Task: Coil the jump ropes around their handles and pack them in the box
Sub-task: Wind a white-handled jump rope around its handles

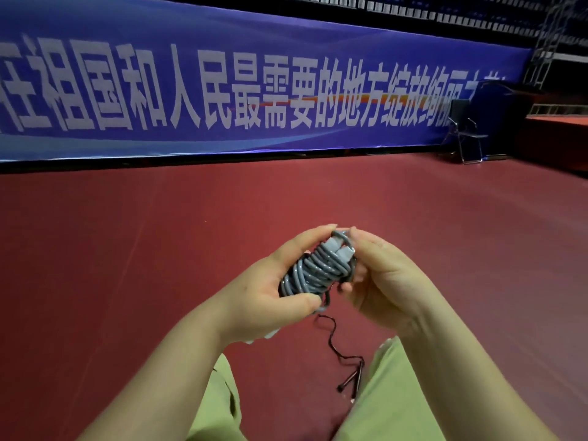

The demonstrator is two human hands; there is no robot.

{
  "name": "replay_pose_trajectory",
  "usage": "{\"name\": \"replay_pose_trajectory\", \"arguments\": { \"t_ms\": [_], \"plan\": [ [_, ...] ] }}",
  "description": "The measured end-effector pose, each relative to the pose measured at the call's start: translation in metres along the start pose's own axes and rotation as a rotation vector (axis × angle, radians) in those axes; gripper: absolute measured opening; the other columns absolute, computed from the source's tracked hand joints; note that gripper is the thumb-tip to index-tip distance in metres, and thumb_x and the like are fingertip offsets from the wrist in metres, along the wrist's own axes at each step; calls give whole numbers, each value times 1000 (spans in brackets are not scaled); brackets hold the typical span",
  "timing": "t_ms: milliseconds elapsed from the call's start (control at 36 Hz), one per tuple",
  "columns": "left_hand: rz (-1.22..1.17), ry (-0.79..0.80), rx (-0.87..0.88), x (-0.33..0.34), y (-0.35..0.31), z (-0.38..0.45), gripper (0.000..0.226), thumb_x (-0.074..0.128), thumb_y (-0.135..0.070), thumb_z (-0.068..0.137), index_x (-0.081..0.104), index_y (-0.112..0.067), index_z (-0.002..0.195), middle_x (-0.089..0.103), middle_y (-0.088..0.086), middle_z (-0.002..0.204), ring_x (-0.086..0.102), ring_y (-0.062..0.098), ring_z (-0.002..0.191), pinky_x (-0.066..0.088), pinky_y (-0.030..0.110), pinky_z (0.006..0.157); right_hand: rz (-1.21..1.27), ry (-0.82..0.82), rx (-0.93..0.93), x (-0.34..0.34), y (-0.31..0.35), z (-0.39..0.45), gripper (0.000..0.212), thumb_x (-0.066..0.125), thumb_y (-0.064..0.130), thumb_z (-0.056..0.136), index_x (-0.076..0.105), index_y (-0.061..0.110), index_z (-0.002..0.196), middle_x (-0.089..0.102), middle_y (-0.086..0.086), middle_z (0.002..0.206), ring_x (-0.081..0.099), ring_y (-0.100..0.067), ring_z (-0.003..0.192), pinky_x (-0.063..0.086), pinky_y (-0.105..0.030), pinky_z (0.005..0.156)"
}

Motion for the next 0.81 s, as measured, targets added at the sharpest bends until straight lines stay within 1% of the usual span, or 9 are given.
{"name": "replay_pose_trajectory", "arguments": {
  "t_ms": [83, 139, 250, 333, 389, 472, 556, 667, 806],
  "plan": [
    [-97, -13, -54, -2, 28, 13, 70, 61, -31, 64, 39, -67, 120, 61, -5, 104, 64, 17, 81, 54, 31, 70, 135, -72, 41, -21, -15, 17, 34, 56, 42, 74, 65, 11, 84, 52, 6, 46, 47, -3, 36, 45, -13, 37],
    [-186, -12, -99, -1, 52, 20, 68, 62, -29, 64, 36, -54, 122, 61, -1, 97, 64, 11, 79, 52, 26, 71, 172, -73, 89, -34, -27, 29, 45, 57, 51, 74, 73, 11, 84, 59, 1, 56, 52, -5, 40, 46, -15, 36],
    [-292, 22, -167, 6, 90, 26, 66, 64, -31, 66, 31, -41, 122, 63, -5, 93, 61, 15, 81, 50, 29, 71, 152, 55, 165, -47, -48, 50, 53, 91, 47, 51, 77, 14, 91, 69, -4, 71, 61, -10, 49, 49, -18, 39],
    [-414, 26, -220, 10, 117, 32, 69, 64, -28, 67, 30, -33, 126, 64, -2, 93, 63, 20, 79, 51, 34, 66, 144, 71, 208, -63, -63, 65, 52, 95, 46, 41, 76, 17, 80, 65, -2, 64, 59, -10, 45, 49, -19, 39],
    [-499, 28, -251, 12, 133, 37, 68, 64, -25, 69, 30, -29, 128, 63, 8, 100, 66, 28, 78, 53, 38, 64, 164, 46, 252, -73, -74, 76, 51, 96, 44, 39, 75, 16, 75, 60, -1, 59, 53, -9, 42, 46, -17, 38],
    [-588, 27, -310, 17, 155, 46, 63, 63, -25, 70, 35, -23, 127, 64, 16, 100, 66, 32, 75, 53, 33, 59, 169, -54, 294, -92, -88, 91, 32, 89, 37, 52, 73, 13, 66, 54, 2, 54, 45, -6, 41, 38, -15, 37],
    [-627, 14, -394, 22, 180, 57, 61, 64, -30, 68, 44, -16, 123, 67, 11, 92, 66, 31, 73, 52, 36, 58, 81, -234, 258, -122, -90, 104, 20, 66, 30, 69, 63, 11, 64, 45, 3, 50, 37, -6, 41, 30, -15, 35],
    [-634, 1, -510, 31, 210, 77, 51, 65, -27, 67, 49, -16, 114, 69, 4, 89, 66, 28, 69, 51, 31, 54, -9, -470, 154, -178, -93, 120, 26, 58, 23, 91, 46, 16, 68, 39, 3, 50, 34, -7, 42, 28, -17, 36],
    [-683, -8, -551, 43, 233, 116, 41, 56, -22, 74, 50, -15, 114, 69, 5, 88, 66, 27, 66, 50, 29, 52, -143, -593, 111, -233, -89, 127, 29, 63, 34, 89, 48, 19, 68, 35, 4, 57, 31, -9, 48, 31, -20, 42]
  ]
}}
Point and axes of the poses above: each hand's wrist, its own z-axis towards the middle knuckle, its own x-axis out of the palm, y = z × x, the point moved 10 cm from there along z, towards the middle knuckle
